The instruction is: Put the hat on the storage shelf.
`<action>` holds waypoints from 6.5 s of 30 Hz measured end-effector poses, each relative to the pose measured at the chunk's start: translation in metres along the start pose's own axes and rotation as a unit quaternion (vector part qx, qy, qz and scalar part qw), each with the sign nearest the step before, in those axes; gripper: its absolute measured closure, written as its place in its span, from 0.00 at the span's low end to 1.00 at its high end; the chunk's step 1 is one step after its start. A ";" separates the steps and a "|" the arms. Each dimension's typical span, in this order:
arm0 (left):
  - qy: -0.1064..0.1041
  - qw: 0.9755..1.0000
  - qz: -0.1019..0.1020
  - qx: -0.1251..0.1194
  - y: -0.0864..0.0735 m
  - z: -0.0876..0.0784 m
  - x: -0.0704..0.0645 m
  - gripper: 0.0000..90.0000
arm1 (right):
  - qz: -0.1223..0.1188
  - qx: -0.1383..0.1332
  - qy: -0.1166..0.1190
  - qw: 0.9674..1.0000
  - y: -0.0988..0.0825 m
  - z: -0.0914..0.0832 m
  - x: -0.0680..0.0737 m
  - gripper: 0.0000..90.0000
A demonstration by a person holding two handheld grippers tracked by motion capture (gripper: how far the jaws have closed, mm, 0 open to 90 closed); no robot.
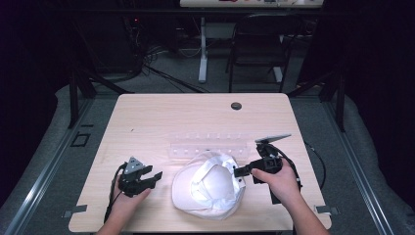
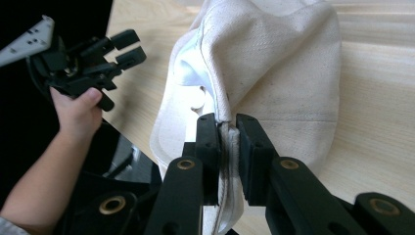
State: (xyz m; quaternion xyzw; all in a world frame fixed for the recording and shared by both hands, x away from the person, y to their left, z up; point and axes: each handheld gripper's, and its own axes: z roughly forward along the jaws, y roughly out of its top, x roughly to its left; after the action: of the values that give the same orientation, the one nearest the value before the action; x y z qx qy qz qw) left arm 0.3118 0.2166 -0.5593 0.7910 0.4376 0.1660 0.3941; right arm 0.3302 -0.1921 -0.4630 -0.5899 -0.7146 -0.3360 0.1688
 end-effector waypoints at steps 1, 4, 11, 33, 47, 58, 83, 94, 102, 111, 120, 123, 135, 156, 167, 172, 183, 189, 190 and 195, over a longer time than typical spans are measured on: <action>0.000 1.000 0.000 -0.001 0.000 0.000 0.000 0.55 | -0.012 0.010 -0.011 1.000 0.003 -0.001 0.004 0.90; -0.001 1.000 0.001 -0.002 0.000 0.000 0.000 0.55 | -0.019 0.023 -0.037 0.999 0.008 -0.002 0.017 0.90; -0.001 1.000 0.001 -0.002 0.000 0.000 0.000 0.55 | -0.051 0.042 -0.091 0.994 0.021 -0.006 0.052 0.90; -0.009 1.000 0.003 0.005 0.000 -0.001 -0.001 0.55 | -0.064 0.050 -0.125 0.989 0.060 -0.039 0.122 0.91; -0.007 1.000 0.006 0.005 0.000 0.001 -0.002 0.55 | -0.012 0.040 -0.055 0.998 0.070 -0.078 0.109 0.91; -0.014 1.000 0.016 0.007 0.001 0.001 -0.008 0.55 | 0.026 -0.015 -0.003 1.000 0.087 -0.112 0.100 0.91; -0.029 0.999 0.028 -0.005 0.006 0.007 -0.023 0.55 | 0.079 -0.100 0.037 0.991 0.132 -0.129 0.093 0.91; -0.053 0.995 0.076 -0.045 0.042 0.015 -0.061 0.55 | 0.101 -0.131 0.041 0.985 0.149 -0.122 0.090 0.91; -0.069 0.990 0.098 -0.069 0.076 0.030 -0.090 0.55 | 0.111 -0.140 0.036 0.983 0.155 -0.112 0.088 0.91; -0.072 0.988 0.116 -0.068 0.096 0.045 -0.111 0.55 | 0.120 -0.144 0.038 0.982 0.158 -0.099 0.085 0.91; -0.067 0.987 0.127 -0.072 0.110 0.053 -0.125 0.55 | 0.118 -0.145 0.030 0.982 0.158 -0.095 0.087 0.91; -0.064 0.987 0.129 -0.073 0.112 0.058 -0.130 0.57 | 0.120 -0.147 0.033 0.981 0.158 -0.092 0.085 0.91; -0.028 0.985 0.161 -0.053 0.114 0.063 -0.130 0.87 | 0.113 -0.139 0.030 0.983 0.156 -0.092 0.088 0.91; -0.090 0.989 0.099 -0.064 0.106 0.058 -0.089 0.93 | 0.092 -0.118 0.030 0.988 0.158 -0.076 0.105 0.91; -0.084 0.992 0.072 -0.052 0.095 0.056 -0.082 0.96 | 0.089 -0.103 0.025 0.990 0.156 -0.062 0.101 0.91; -0.083 0.993 0.065 -0.048 0.090 0.057 -0.080 0.96 | 0.082 -0.090 0.021 0.992 0.155 -0.053 0.103 0.91; -0.082 0.995 0.042 -0.040 0.081 0.062 -0.075 0.96 | 0.076 -0.070 0.020 0.994 0.154 -0.036 0.102 0.91; -0.092 0.995 0.030 -0.031 0.080 0.063 -0.074 0.96 | 0.072 -0.071 0.017 0.995 0.154 -0.030 0.104 0.91; -0.093 0.995 0.035 -0.026 0.079 0.063 -0.074 0.96 | 0.075 -0.067 0.017 0.995 0.154 -0.030 0.104 0.91; -0.083 0.995 0.046 -0.009 0.077 0.069 -0.076 0.96 | 0.074 -0.067 0.002 0.995 0.155 -0.025 0.101 0.91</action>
State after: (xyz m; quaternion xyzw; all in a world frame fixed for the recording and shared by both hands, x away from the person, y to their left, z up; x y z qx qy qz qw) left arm 0.3541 0.0974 -0.5372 0.8177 0.3651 0.1218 0.4281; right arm 0.4491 -0.1230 -0.3370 -0.6504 -0.6446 -0.3707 0.1552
